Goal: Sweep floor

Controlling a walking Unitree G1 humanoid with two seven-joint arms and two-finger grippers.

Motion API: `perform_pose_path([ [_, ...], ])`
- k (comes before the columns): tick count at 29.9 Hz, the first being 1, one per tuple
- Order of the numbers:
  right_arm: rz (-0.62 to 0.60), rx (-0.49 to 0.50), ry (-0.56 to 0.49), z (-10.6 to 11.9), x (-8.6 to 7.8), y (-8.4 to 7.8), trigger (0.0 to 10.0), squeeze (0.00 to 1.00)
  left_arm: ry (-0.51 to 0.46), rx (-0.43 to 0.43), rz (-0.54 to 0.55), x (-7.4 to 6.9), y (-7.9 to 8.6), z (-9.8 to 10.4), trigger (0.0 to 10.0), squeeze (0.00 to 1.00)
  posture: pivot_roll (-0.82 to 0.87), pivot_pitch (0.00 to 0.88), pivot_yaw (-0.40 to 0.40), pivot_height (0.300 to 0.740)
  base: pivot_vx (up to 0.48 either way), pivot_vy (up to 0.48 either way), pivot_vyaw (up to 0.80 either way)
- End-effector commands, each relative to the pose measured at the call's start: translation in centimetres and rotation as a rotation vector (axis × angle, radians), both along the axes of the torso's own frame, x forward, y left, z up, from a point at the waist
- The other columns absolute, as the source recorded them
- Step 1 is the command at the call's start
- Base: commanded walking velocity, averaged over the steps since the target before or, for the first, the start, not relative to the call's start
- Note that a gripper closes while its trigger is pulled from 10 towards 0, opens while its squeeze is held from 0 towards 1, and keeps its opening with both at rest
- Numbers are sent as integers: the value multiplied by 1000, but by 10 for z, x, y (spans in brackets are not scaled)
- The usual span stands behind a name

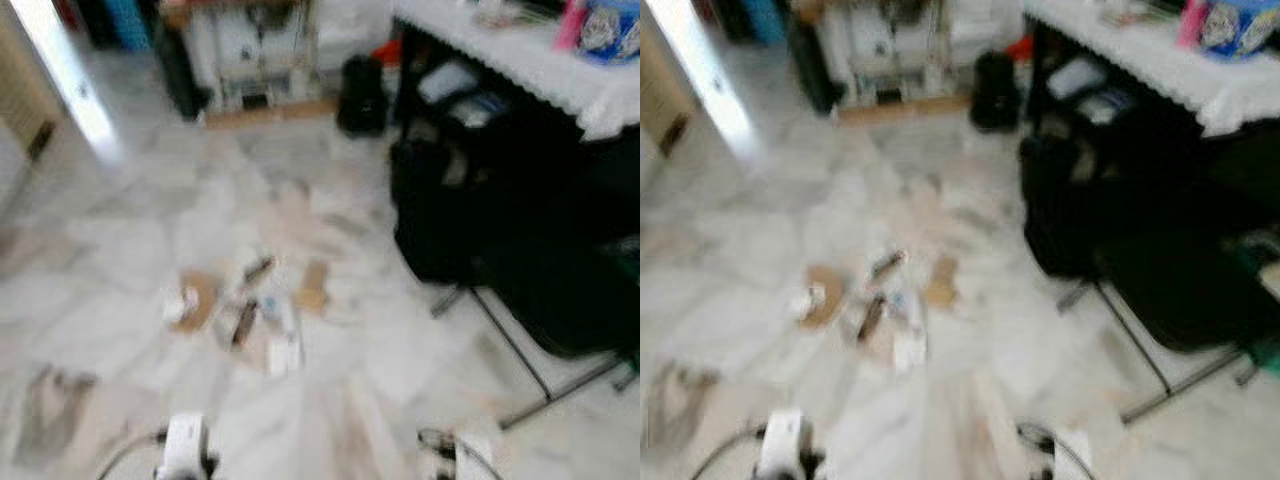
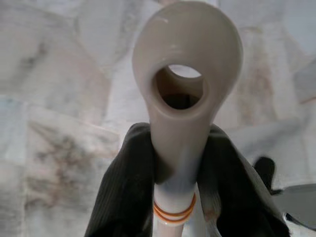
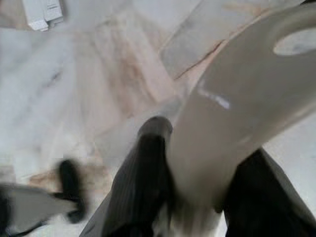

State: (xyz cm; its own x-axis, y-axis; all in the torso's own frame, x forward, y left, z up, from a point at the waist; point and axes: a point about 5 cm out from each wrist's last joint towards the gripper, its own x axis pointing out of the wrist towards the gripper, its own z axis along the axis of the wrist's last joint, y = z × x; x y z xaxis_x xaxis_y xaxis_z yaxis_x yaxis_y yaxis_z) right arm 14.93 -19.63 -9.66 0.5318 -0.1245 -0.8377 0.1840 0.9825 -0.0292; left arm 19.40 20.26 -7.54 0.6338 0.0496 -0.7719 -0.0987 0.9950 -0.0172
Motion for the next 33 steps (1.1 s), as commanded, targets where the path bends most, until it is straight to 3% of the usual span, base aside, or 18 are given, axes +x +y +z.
perform_pose_path([
  [1,26,61,-29,2,11,19,10000,0,15,26,14,-5,8,-1,10000,0,-125,0,27,740,0,0,800],
  [15,34,58,-35,3,13,17,10000,0,-3,18,10,-3,4,0,10000,0,-123,0,23,740,0,0,800],
  [22,0,19,-34,5,15,7,10000,0,-1,26,-11,-4,5,-1,10000,0,-120,0,19,740,0,0,0],
  [26,-22,-57,-26,7,16,-5,10000,0,4,33,-5,-6,8,-1,10000,0,-122,0,16,740,0,0,0],
  [28,93,-205,1,10,16,-20,10000,0,7,51,-11,-7,12,-1,10000,0,-124,0,16,740,0,0,0],
  [30,192,-313,11,13,17,-32,10000,0,1,68,-13,-7,18,1,10000,0,-123,0,16,740,0,0,0],
  [31,192,-313,11,13,17,-32,10000,0,1,68,-13,-7,18,1,10000,0,-123,0,16,740,0,0,0],
  [32,267,-409,7,18,21,-42,10000,0,-16,88,-13,-3,23,4,10000,0,-113,0,13,740,0,0,0],
  [33,273,-437,-8,21,25,-47,10000,0,-29,99,-15,-1,26,6,10000,0,-111,0,12,740,0,0,0],
])
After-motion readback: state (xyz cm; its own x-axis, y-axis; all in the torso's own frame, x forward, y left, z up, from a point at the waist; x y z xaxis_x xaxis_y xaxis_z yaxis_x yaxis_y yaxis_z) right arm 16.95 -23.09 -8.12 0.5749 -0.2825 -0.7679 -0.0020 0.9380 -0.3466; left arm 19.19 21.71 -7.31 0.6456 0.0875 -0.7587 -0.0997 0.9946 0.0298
